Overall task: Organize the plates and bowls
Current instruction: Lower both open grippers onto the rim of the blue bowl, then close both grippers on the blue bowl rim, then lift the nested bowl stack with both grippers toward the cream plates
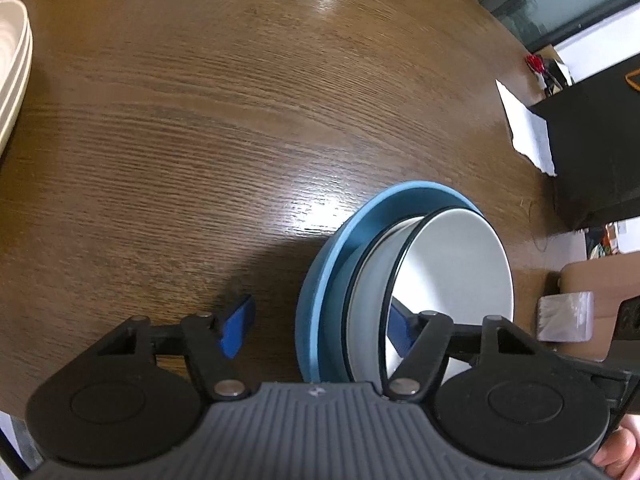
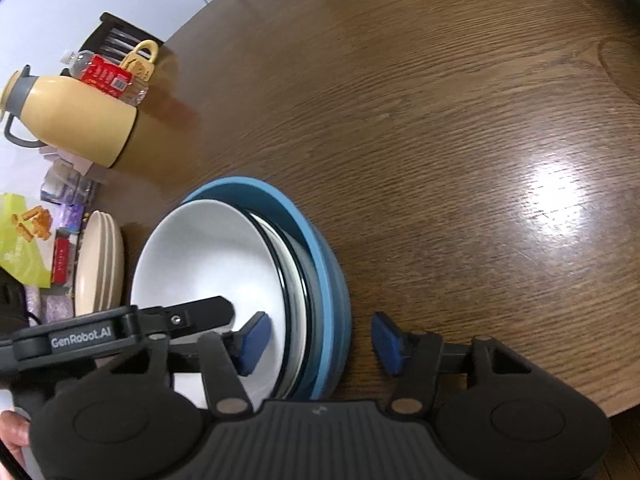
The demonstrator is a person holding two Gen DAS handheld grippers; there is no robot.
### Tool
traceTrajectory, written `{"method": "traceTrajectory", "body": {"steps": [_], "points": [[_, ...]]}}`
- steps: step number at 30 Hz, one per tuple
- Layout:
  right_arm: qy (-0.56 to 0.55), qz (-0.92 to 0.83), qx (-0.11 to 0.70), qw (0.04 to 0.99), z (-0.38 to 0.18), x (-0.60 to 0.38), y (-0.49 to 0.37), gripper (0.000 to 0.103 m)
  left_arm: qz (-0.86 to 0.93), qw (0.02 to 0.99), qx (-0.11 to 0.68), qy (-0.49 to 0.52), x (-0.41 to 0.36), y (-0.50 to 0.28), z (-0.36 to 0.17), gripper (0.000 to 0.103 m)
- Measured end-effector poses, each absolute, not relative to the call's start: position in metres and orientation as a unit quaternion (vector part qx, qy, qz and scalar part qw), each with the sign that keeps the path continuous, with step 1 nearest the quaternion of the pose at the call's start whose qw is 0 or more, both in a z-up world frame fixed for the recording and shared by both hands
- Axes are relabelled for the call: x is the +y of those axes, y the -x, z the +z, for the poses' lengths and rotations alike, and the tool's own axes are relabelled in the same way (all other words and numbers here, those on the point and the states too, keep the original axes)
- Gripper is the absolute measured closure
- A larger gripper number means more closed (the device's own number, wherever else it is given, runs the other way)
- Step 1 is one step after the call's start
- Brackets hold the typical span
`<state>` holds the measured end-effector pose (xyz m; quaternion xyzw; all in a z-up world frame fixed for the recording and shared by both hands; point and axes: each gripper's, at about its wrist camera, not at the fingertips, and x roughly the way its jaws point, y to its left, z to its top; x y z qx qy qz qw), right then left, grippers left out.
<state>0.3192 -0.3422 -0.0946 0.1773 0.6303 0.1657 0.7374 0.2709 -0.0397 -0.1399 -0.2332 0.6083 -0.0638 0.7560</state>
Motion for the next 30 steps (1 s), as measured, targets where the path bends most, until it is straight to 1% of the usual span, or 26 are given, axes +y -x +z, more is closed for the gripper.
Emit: {"method": "traceTrajectory", "body": {"steps": [2,5,9,18,30], "points": [[-0.179,0.177,0.63,0.734,-0.0952,-0.3439,-0.3215,0.054,-0.062,0.756,0.607,0.237,-0.0411,-0.2715,-0.1407,0.034],[-0.182,0.194,0.628,0.731,-0.0957,-0.3429,-0.3253,0.059,-0.066,0.758,0.604,0.239,-0.0448,-0.272,-0.141,0.038],[-0.183,0.201,0.624,0.732,-0.096,-0.3425,-0.3279,0.059,-0.085,0.757,0.598,0.25,-0.0473,-0.273,-0.141,0.051],[-0.18,0.212,0.615,0.738,-0.0966,-0.3469,-0.3258,0.059,-0.107,0.763,0.587,0.248,-0.0452,-0.2725,-0.1427,0.053],[-0.168,0.218,0.606,0.747,-0.0948,-0.3387,-0.3236,0.059,-0.113,0.775,0.579,0.225,-0.0474,-0.2683,-0.1398,0.053]]}}
